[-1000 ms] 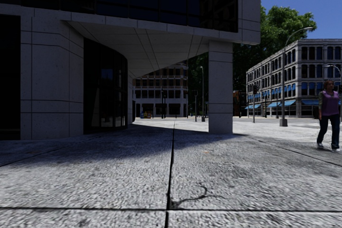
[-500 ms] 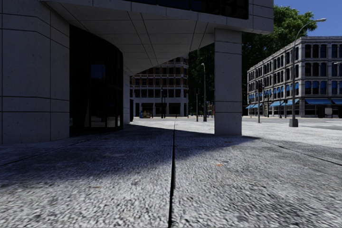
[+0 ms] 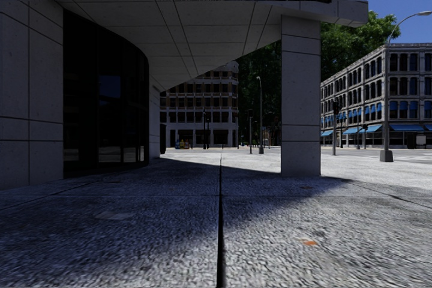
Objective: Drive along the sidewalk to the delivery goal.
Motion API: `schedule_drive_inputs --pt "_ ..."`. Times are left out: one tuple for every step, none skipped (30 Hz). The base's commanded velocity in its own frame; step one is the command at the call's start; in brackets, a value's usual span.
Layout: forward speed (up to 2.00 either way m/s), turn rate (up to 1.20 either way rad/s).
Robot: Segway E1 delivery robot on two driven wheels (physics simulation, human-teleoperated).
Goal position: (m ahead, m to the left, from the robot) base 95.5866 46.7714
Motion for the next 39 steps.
schedule_drive_inputs --pt "2.00 0.00" --pt "2.00 0.00" --pt "2.00 0.00" --pt "2.00 0.00" --pt "2.00 0.00" --pt "2.00 0.00" --pt "2.00 0.00" --pt "2.00 0.00" --pt "2.00 0.00" --pt "2.00 0.00" --pt "2.00 0.00" --pt "2.00 0.00" --pt "2.00 0.00" --pt "2.00 0.00" --pt "2.00 0.00" --pt "2.00 0.00" --pt "2.00 0.00" --pt "2.00 0.00" --pt "2.00 0.00" --pt "2.00 0.00" --pt "2.00 0.00" --pt "2.00 0.00" --pt "2.00 0.00" --pt "2.00 0.00" --pt "2.00 0.00" --pt "2.00 0.00" --pt "2.00 0.00" --pt "2.00 0.00" --pt "2.00 0.00" --pt "2.00 0.00" --pt "2.00 0.00" --pt "2.00 0.00" --pt "2.00 0.00" --pt "2.00 0.00" --pt "2.00 0.00" --pt "2.00 0.00" --pt "2.00 0.00" --pt "2.00 0.00" --pt "2.00 0.00"
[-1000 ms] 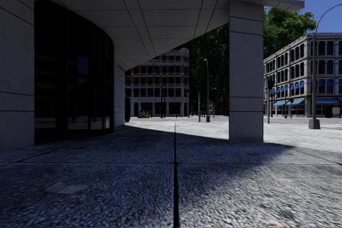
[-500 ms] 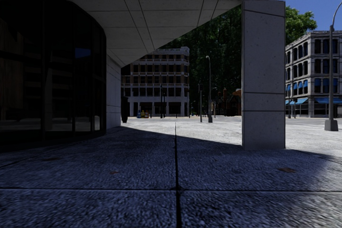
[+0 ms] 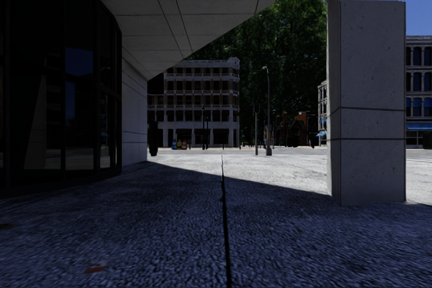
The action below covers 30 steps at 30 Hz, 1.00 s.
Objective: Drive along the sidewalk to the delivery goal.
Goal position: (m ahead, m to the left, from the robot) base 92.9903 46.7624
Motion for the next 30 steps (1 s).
schedule_drive_inputs --pt "2.00 0.00" --pt "2.00 0.00" --pt "2.00 0.00" --pt "2.00 0.00" --pt "2.00 0.00" --pt "2.00 0.00" --pt "2.00 0.00" --pt "2.00 0.00" --pt "2.00 0.00" --pt "2.00 0.00" --pt "2.00 0.10" --pt "2.00 0.30" --pt "2.00 0.30" --pt "2.00 0.73" --pt "2.00 0.83" --pt "2.00 0.78" --pt "2.00 0.26" --pt "2.00 0.26" --pt "2.00 0.05" --pt "2.00 0.01" --pt "2.00 0.00" --pt "2.00 0.00" --pt "2.00 0.00" --pt "2.00 0.00" --pt "2.00 0.00" --pt "2.00 0.00" --pt "2.00 0.00" --pt "2.00 0.00" --pt "2.00 0.00" --pt "2.00 0.00"
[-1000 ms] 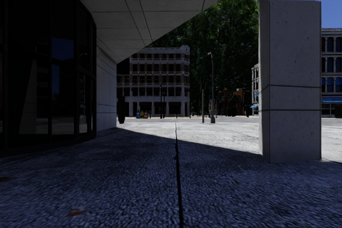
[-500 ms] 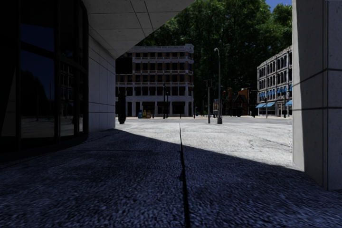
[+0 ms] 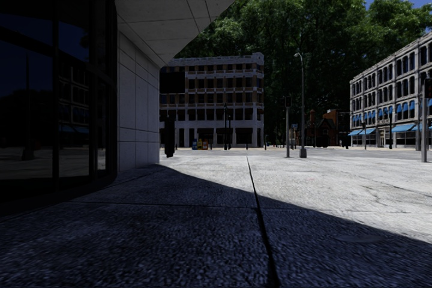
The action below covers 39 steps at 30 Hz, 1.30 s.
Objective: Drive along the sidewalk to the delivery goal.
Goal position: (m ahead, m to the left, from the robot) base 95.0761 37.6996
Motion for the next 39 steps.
schedule_drive_inputs --pt "2.00 0.00" --pt "2.00 0.00" --pt "2.00 0.00" --pt "2.00 0.00" --pt "2.00 0.00" --pt "2.00 0.00" --pt "2.00 0.00" --pt "2.00 0.00" --pt "2.00 0.00" --pt "2.00 0.00" --pt "2.00 0.00" --pt "2.00 0.00" --pt "2.00 0.00" --pt "2.00 0.00" --pt "2.00 0.00" --pt "2.00 0.00" --pt "2.00 0.00" --pt "2.00 0.00" --pt "2.00 0.00" --pt "2.00 0.00" --pt "2.00 0.00" --pt "2.00 0.00" --pt "2.00 0.00" --pt "2.00 0.00" --pt "2.00 0.00" --pt "2.00 0.00" --pt "2.00 0.00" --pt "2.00 0.00" --pt "2.00 0.00" --pt "2.00 0.00" --pt "2.00 0.00" --pt "2.00 0.00" --pt "2.00 0.00" --pt "2.00 0.00" --pt "2.00 0.00" --pt "2.00 0.00" --pt "2.00 0.00" --pt "2.00 0.00" --pt "2.00 0.00"
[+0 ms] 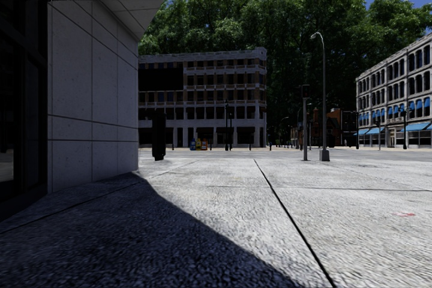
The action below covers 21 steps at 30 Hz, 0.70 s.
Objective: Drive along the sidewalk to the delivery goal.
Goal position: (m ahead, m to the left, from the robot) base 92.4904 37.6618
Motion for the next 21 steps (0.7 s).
schedule_drive_inputs --pt "2.00 0.00" --pt "2.00 0.00" --pt "2.00 0.00" --pt "2.00 0.00" --pt "2.00 0.00" --pt "2.00 0.00" --pt "2.00 0.00" --pt "2.00 0.00" --pt "2.00 0.00" --pt "2.00 0.00" --pt "2.00 0.00" --pt "2.00 0.00" --pt "2.00 0.00" --pt "2.00 0.00" --pt "2.00 0.00" --pt "2.00 0.00" --pt "2.00 0.00" --pt "2.00 0.00" --pt "2.00 0.00" --pt "2.00 0.00" --pt "2.00 0.00"
